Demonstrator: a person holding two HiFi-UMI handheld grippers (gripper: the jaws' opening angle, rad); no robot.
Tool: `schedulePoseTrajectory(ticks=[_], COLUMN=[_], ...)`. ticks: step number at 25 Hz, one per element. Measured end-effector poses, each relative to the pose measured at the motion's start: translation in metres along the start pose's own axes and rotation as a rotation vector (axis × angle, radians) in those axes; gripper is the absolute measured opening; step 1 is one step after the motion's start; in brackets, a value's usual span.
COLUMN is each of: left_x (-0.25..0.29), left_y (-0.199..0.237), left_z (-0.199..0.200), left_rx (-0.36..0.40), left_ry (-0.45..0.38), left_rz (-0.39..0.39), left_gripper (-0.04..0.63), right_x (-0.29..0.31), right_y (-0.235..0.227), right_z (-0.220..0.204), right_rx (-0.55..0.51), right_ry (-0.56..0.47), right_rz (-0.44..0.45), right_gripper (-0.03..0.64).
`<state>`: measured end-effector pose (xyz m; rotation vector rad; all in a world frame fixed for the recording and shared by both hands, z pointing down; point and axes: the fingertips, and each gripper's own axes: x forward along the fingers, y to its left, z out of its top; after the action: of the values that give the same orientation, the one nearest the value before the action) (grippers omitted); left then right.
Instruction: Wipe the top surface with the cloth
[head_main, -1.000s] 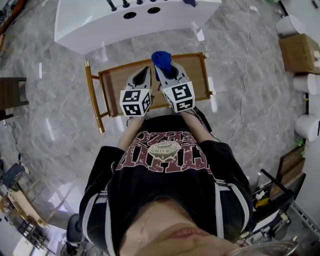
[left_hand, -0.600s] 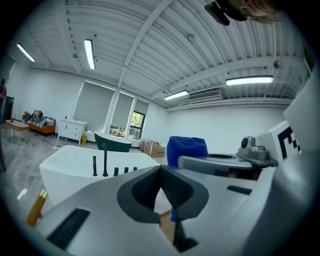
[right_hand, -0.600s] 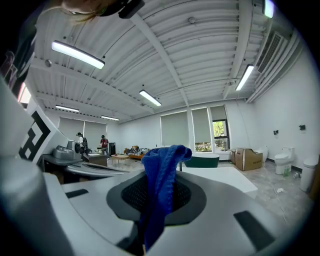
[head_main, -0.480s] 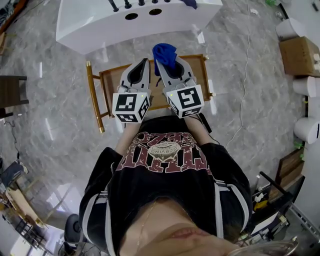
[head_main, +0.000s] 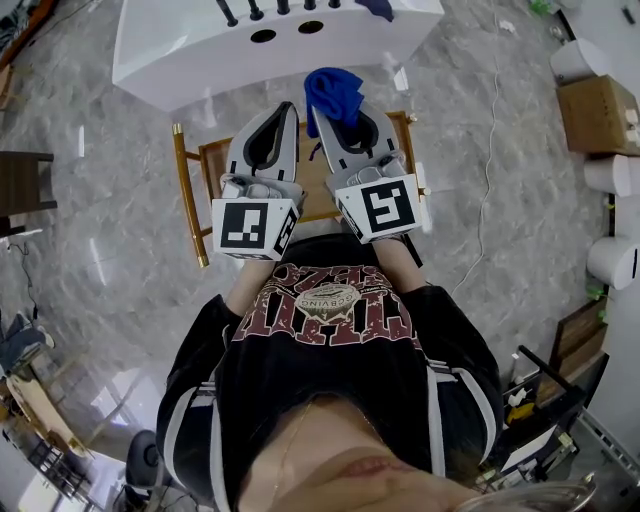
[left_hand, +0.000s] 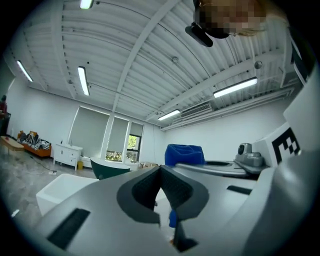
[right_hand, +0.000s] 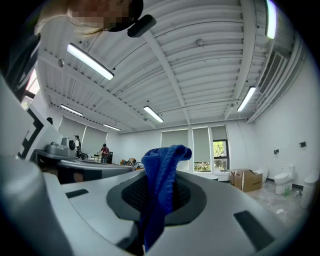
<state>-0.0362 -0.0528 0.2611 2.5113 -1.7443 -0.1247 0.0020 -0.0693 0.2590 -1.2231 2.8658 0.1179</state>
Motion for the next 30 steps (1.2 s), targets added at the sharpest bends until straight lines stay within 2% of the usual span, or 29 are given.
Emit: schedulePoseTrajectory(ticks=[6, 30], left_x=[-0.005, -0.001], left_y=[-0.005, -0.004], left_z=[0.022, 0.021], left_rx=[0.026, 0.013], left_ry=[-0.047, -0.038], left_rz=[-0.001, -0.020], left_gripper=[0.049, 0.049], right_x=[-0.001, 0.003], right_y=[0.003, 0.007], right_z=[0.016, 0.024], right_rx=[-0.017, -0.045], right_ry=[-0.027, -0.033], right_rz=[-0.005, -0.001], right_gripper=[0.064, 0.064])
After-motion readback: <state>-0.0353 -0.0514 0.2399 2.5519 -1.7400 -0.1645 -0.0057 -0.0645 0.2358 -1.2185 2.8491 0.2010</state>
